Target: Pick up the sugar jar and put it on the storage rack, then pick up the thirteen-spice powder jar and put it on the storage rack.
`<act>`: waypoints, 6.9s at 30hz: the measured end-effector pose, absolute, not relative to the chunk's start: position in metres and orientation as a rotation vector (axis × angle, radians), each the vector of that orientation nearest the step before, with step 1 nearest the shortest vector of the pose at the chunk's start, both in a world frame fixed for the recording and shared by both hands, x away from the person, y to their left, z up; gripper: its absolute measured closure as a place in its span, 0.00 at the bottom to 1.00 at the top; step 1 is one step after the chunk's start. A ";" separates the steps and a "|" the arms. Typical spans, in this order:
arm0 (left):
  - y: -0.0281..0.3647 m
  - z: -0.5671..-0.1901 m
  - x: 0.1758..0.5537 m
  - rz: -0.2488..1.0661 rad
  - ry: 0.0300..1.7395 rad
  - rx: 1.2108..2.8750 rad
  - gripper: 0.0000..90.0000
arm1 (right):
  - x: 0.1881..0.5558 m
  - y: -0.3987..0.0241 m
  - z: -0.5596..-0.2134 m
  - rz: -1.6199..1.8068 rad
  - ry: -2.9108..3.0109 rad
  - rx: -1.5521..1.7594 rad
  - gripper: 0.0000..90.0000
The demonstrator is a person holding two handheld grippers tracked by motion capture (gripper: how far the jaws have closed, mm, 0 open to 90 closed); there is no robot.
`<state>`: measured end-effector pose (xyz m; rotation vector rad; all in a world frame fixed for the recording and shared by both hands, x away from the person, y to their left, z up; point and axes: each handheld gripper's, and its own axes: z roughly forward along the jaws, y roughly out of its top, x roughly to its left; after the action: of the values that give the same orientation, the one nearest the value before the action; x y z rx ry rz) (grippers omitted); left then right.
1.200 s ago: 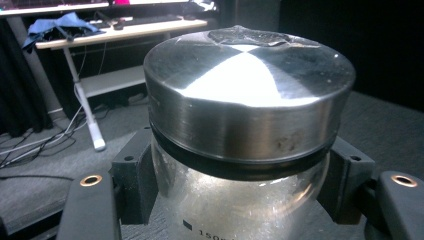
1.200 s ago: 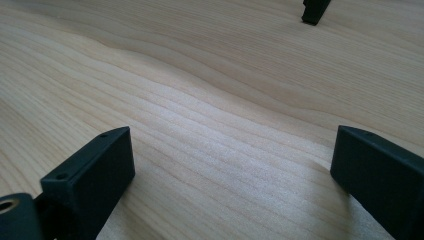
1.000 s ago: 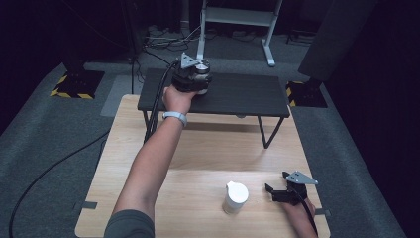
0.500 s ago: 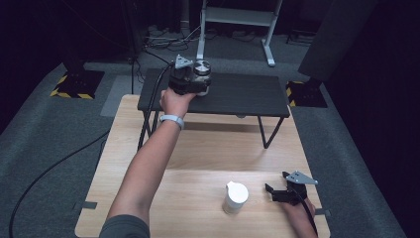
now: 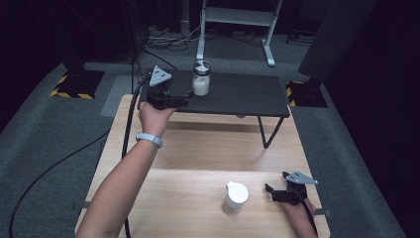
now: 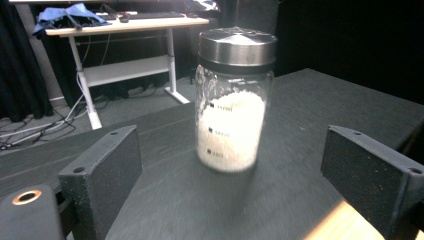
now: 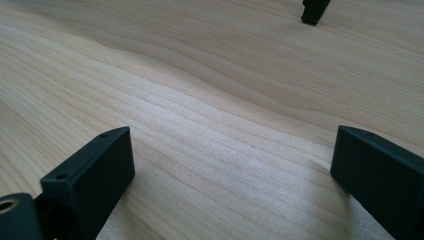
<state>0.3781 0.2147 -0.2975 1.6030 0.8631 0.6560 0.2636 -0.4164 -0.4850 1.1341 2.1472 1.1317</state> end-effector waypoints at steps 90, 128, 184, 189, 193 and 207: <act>0.235 -0.492 0.283 0.531 0.969 1.974 0.00 | 0.263 -0.416 -0.485 1.131 2.146 1.135 0.04; 0.235 -0.492 0.283 0.531 0.969 1.974 0.00 | 0.264 -0.415 -0.485 1.127 2.140 1.143 0.04; 0.235 -0.492 0.282 0.533 0.973 1.972 0.00 | 0.238 -0.429 -0.449 1.338 1.981 1.046 0.03; 0.235 -0.492 0.282 0.533 0.973 1.972 0.00 | 0.229 -0.430 -0.440 1.378 1.941 1.013 0.03; 0.235 -0.492 0.282 0.533 0.973 1.972 0.00 | 0.230 -0.431 -0.436 1.402 1.955 1.023 0.03; 0.235 -0.492 0.282 0.533 0.973 1.972 0.00 | 0.230 -0.415 -0.429 1.530 2.022 0.862 0.03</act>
<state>0.2816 0.2346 -0.4924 1.9716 0.9728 0.5332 0.2295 -0.4149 -0.4294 0.8624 2.0215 1.5297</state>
